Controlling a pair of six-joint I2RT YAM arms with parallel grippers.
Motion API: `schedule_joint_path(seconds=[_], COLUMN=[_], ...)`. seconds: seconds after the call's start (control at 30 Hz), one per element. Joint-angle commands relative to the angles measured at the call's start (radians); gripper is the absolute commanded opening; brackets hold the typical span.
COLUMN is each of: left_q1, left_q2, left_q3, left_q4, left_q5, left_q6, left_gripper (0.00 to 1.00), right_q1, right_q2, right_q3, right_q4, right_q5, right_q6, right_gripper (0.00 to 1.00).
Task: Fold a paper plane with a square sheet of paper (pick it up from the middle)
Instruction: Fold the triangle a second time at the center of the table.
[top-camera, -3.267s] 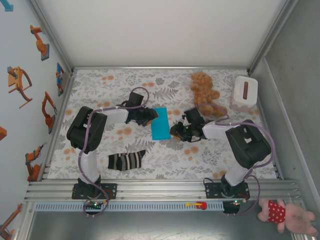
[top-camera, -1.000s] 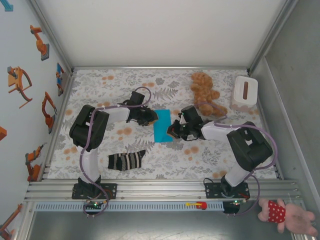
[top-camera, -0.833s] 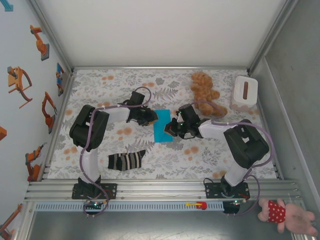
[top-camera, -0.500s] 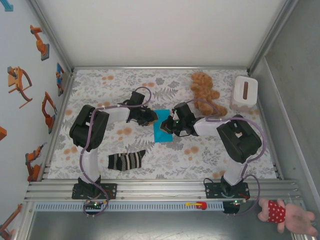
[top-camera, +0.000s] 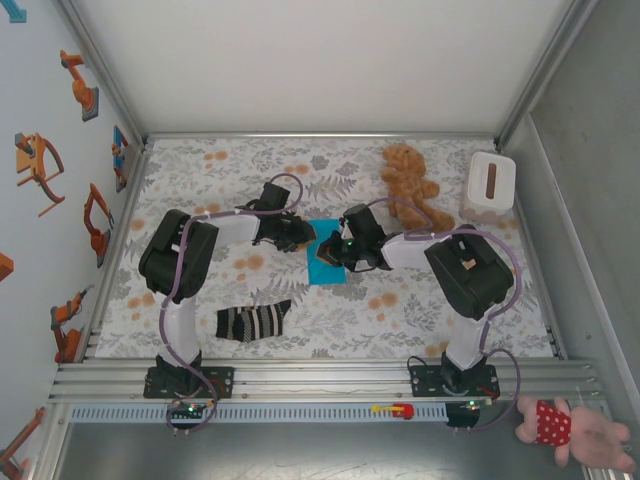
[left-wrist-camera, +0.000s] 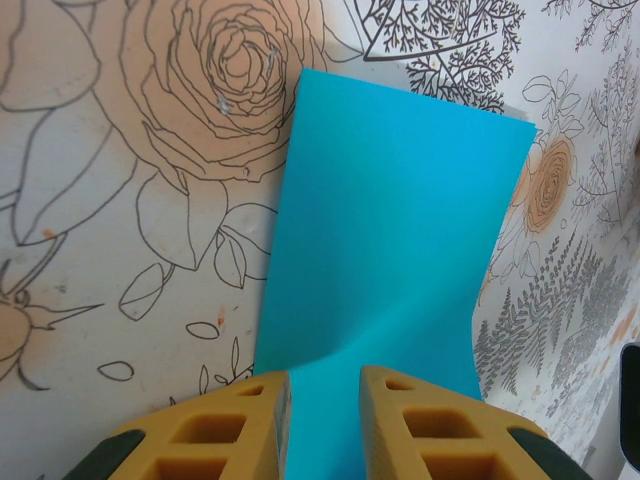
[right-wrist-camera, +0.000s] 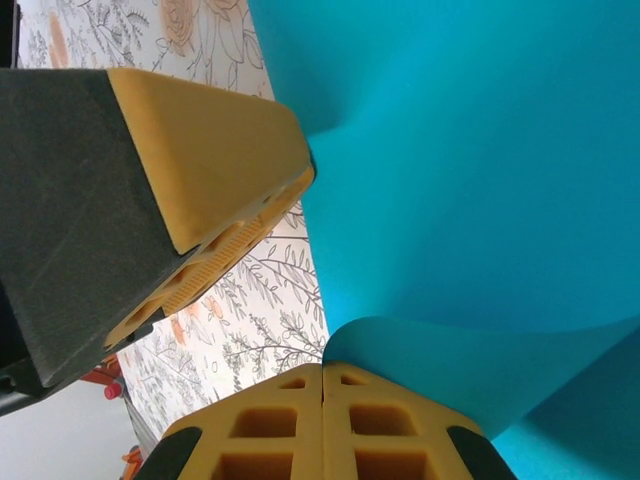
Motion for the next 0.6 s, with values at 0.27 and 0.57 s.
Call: schedule_joint_path(seconds=[0.27, 0.57], left_q1=[-0.006, -0.006], left_q2=[0.03, 0.028], left_q3=[0.002, 0.004], left_q4=[-0.069, -0.072], left_q5=[-0.034, -0.033], left_q6=[0.014, 0.017], left_gripper=[0.25, 0.26], right_q1=[0.008, 0.007], right_q2=[0.041, 0.056], right_q3=[0.041, 0.054], right_q4=[0.0, -0.013], right_q5=[0.052, 0.035], right_q6=[-0.01, -0.031], right_gripper=[0.0, 0.0])
